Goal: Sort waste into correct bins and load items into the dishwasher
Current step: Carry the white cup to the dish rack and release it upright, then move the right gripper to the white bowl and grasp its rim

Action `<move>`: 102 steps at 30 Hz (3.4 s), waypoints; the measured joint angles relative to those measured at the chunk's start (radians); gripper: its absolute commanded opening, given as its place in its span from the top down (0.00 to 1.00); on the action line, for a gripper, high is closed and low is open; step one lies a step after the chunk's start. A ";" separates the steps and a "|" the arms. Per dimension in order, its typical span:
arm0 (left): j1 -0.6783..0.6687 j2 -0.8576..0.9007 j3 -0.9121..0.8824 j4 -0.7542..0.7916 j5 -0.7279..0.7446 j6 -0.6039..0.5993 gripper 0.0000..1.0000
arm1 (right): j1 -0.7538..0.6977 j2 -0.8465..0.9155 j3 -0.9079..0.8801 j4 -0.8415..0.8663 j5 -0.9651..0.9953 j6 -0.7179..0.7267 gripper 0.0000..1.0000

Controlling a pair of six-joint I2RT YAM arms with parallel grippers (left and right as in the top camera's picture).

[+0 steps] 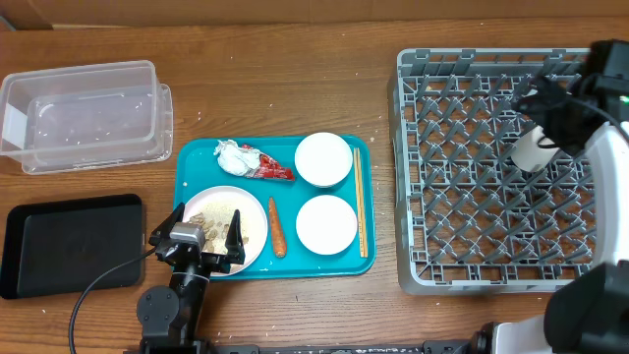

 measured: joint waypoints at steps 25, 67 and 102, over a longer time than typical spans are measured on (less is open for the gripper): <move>0.000 0.000 0.000 0.000 0.000 0.000 0.00 | 0.934 0.301 0.000 0.345 -0.001 0.075 0.15; 0.000 0.000 0.000 0.000 0.000 0.000 0.00 | 0.999 0.460 0.000 0.441 0.243 0.143 0.56; 0.000 0.000 0.000 0.000 0.000 0.000 0.00 | 1.015 0.405 0.024 0.380 0.290 0.158 0.96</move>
